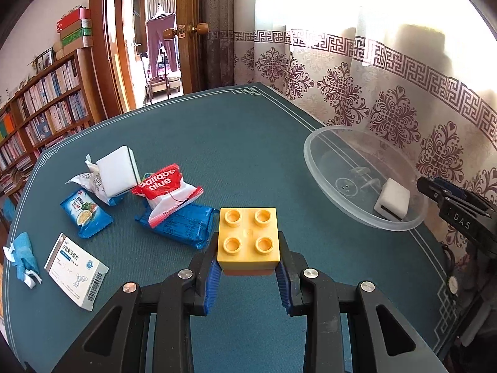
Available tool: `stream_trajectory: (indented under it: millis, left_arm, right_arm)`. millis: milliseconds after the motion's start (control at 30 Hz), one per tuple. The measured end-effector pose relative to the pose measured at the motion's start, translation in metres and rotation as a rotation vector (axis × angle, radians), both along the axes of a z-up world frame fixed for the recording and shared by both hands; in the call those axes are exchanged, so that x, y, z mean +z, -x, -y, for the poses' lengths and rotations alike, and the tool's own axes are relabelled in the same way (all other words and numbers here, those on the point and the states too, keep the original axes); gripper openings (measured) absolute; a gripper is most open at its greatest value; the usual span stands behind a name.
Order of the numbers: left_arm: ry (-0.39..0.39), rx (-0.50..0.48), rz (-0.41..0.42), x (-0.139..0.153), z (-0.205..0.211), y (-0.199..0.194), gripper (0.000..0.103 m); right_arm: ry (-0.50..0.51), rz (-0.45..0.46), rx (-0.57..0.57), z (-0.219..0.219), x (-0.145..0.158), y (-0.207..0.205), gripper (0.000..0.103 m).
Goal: Organize objects
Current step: 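Grasp the white sponge with the right gripper and drop it into the clear bowl, then carry the yellow brick with the left gripper and release it into the bowl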
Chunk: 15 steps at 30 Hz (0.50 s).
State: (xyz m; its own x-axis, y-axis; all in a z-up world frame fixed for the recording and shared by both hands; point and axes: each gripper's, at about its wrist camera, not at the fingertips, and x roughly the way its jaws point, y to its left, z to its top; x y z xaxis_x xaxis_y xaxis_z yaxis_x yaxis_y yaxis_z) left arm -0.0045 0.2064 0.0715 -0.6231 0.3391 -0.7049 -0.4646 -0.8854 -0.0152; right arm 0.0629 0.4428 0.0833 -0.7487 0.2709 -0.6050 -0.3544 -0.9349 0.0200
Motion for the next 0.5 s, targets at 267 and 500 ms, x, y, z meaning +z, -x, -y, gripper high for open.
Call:
stream_trajectory:
  millis: [267, 500]
  left_arm:
    - [-0.051, -0.124, 0.028, 0.003, -0.042, 0.007, 0.033]
    - [-0.066, -0.213, 0.059, -0.001, -0.082, 0.009, 0.033]
  right_arm:
    - [0.015, -0.018, 0.055, 0.013, 0.001, -0.016, 0.046]
    - [0.067, -0.016, 0.036, -0.001, -0.006, -0.019, 0.046]
